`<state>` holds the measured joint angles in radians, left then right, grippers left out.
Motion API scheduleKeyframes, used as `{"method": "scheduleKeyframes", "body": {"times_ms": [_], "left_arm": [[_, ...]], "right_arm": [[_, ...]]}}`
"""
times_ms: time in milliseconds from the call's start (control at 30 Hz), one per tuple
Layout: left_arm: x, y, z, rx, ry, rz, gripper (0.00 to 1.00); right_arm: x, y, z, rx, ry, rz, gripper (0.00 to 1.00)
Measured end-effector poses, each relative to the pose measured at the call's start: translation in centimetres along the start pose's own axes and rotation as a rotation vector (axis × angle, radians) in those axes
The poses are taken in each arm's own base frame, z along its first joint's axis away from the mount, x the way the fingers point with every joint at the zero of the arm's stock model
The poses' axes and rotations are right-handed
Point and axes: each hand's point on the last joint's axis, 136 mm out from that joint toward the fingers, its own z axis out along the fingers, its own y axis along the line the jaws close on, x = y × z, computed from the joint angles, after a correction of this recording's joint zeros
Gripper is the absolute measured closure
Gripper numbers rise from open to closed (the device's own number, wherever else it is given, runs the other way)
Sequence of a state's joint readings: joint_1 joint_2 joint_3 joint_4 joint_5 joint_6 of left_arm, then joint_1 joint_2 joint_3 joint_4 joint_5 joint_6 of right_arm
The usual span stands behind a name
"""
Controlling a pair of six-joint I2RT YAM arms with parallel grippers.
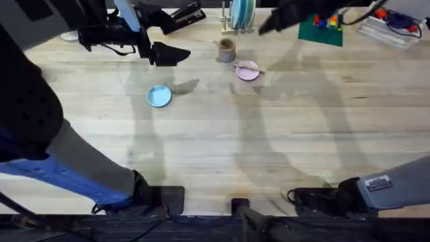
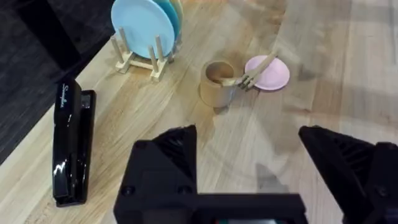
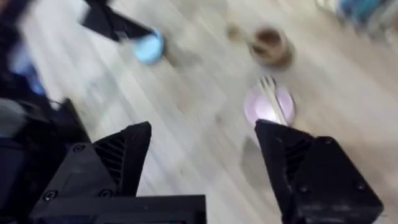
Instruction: Pick up a utensil and set it on the pink plate, then put the other utensil in the container.
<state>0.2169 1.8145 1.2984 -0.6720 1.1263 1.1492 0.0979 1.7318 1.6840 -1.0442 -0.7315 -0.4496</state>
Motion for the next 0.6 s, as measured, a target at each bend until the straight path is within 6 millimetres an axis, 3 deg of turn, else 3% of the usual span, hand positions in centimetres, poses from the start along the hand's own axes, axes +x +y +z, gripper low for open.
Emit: {"method": "scheduleKeyframes", "body": {"times_ms": [133, 333, 600], "left_arm": [[0.0, 0.0, 0.0, 0.0, 0.0, 0.0, 0.008], [0.0, 0.0, 0.0, 0.0, 0.0, -0.001, 0.008], [0.0, 0.0, 0.0, 0.0, 0.0, 0.0, 0.008]], "right_arm": [[1.7, -0.4, -1.4, 0.136, 0.086, -0.007, 0.007], [2.3, -1.2, -2.6, 0.265, 0.132, -0.052, 0.007], [2.8, -1.8, -3.0, 0.312, 0.161, -0.052, 0.007]]}}
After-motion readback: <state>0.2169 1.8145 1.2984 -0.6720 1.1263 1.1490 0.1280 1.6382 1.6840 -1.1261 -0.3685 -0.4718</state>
